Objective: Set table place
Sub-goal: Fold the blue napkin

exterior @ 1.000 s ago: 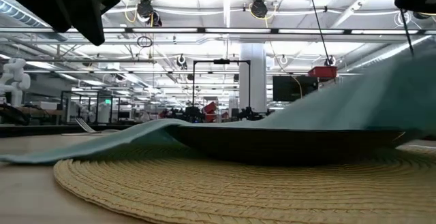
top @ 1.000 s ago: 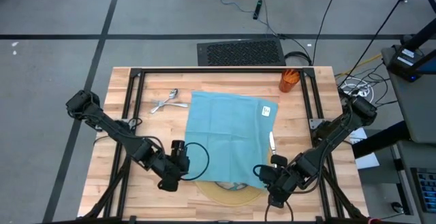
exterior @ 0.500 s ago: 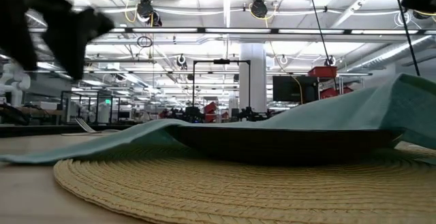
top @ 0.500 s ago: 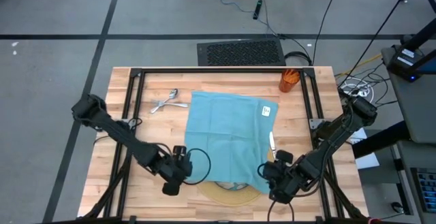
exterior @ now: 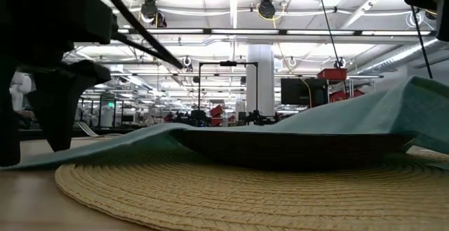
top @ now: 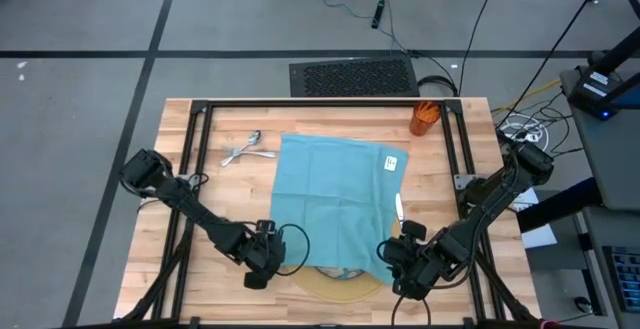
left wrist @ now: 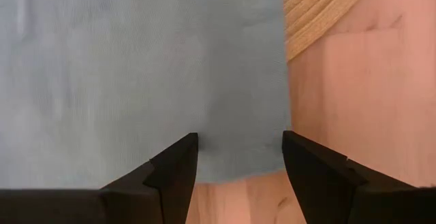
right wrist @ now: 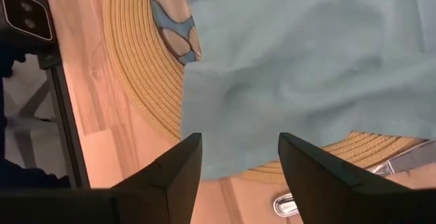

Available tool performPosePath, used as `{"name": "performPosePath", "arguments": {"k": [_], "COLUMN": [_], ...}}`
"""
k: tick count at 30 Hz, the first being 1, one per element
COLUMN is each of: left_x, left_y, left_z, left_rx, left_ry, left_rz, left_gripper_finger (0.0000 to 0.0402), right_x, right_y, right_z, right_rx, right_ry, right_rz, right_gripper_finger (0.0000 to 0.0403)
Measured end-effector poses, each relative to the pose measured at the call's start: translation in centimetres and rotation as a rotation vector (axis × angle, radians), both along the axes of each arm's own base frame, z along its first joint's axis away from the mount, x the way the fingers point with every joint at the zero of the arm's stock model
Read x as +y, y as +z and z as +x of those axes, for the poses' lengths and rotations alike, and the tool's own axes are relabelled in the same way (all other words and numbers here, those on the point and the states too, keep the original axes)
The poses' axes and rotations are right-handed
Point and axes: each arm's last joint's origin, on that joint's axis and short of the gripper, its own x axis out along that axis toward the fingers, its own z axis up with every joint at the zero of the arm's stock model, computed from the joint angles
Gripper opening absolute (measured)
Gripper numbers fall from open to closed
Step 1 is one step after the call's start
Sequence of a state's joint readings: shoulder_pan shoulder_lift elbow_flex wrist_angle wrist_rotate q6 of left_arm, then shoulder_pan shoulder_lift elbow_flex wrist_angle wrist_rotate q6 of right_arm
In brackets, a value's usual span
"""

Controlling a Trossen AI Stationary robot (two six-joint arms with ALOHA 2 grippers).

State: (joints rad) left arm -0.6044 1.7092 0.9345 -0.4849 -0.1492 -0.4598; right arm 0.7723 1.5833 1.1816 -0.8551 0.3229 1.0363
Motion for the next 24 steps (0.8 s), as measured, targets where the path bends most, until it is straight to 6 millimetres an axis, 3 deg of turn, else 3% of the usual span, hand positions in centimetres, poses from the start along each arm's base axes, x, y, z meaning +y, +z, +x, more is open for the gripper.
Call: {"name": "performPosePath", "arguments": {"k": [9, 24], "left_x": [0.5, -0.3], "left_y": [-1.7, -1.7], "left_z": [-1.7, -4.0], "left_rx": [0.083, 0.217], "left_ry": [0.069, 0.077], "left_rz": [-0.047, -0.021], "left_gripper_finger": [0.0197, 0.0197], "right_x": [-0.1, -1.5], "right_y": [0.0, -0.4], "right_z": [0.0, -1.4], "right_rx": [-0.008, 0.121], "right_ry": [0.017, -0.065], "right_rz": [-0.024, -0.156], "right_gripper_finger": [0.0187, 0.0187]}}
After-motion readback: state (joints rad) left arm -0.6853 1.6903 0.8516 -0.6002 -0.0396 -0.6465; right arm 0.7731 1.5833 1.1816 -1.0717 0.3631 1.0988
